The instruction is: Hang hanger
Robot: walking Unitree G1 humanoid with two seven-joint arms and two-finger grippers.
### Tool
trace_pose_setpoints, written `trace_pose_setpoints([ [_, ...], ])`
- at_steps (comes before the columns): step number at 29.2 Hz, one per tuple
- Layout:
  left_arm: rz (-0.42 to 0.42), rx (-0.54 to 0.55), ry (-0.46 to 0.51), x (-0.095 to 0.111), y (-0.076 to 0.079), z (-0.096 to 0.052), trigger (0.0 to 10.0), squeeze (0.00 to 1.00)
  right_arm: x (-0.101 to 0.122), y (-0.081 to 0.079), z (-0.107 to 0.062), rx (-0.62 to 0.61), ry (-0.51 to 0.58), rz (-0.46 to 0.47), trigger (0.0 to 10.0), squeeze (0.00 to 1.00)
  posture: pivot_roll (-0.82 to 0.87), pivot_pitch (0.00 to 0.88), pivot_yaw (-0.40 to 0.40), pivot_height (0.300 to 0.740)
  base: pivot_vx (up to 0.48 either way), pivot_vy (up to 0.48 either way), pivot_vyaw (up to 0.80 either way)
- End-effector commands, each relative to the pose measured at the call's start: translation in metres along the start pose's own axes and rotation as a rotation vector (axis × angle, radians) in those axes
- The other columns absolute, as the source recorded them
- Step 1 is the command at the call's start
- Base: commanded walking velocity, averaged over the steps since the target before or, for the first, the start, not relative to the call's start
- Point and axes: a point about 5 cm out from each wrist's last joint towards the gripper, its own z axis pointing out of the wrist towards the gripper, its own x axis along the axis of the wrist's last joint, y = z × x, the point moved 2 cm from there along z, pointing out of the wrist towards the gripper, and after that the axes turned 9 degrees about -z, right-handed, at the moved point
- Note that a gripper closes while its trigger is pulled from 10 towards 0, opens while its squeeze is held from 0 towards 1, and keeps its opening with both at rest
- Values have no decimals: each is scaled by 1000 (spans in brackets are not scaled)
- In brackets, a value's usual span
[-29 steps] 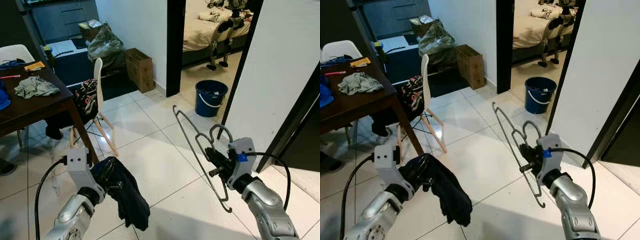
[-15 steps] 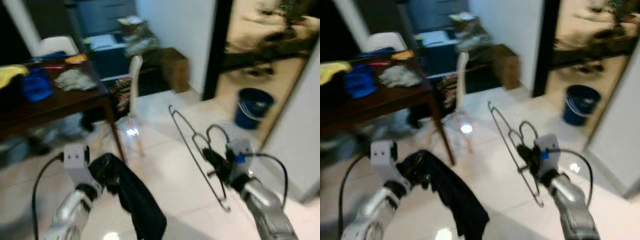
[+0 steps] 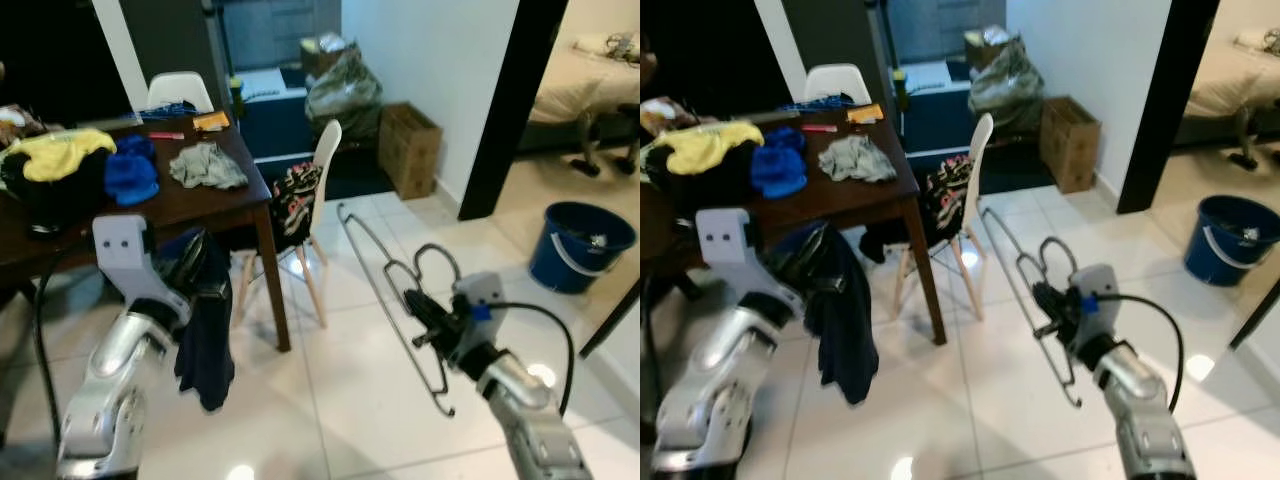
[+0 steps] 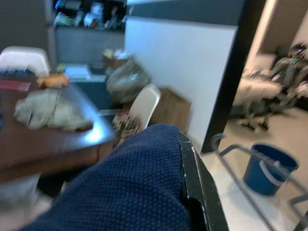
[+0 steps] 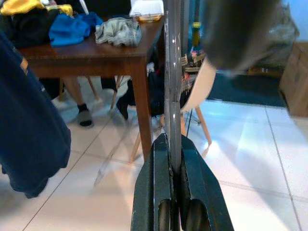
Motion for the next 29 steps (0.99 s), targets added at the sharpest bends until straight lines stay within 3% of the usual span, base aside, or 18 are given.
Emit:
trace_pose_setpoints([
  [1,6,-5,11,7,0,1,10000,0,0,-6,2,13,7,12,10000,0,17,0,71,740,330,0,0],
  [6,4,-21,34,14,6,7,10000,0,0,-6,3,16,4,14,10000,0,9,0,73,740,327,0,-721],
  [10,22,-3,59,21,3,10,10000,0,0,-6,3,12,12,12,10000,0,-1,0,73,740,326,0,0],
  [18,159,146,175,67,-35,21,10000,0,-1,-7,3,18,11,16,10000,0,-9,0,78,740,323,0,0],
  [22,178,164,200,78,-41,24,10000,0,-1,-7,4,18,7,14,10000,0,-9,0,78,740,319,0,0],
  [29,191,160,210,83,-39,27,10000,0,0,-10,2,36,22,18,10000,0,-2,0,81,740,320,0,754],
])
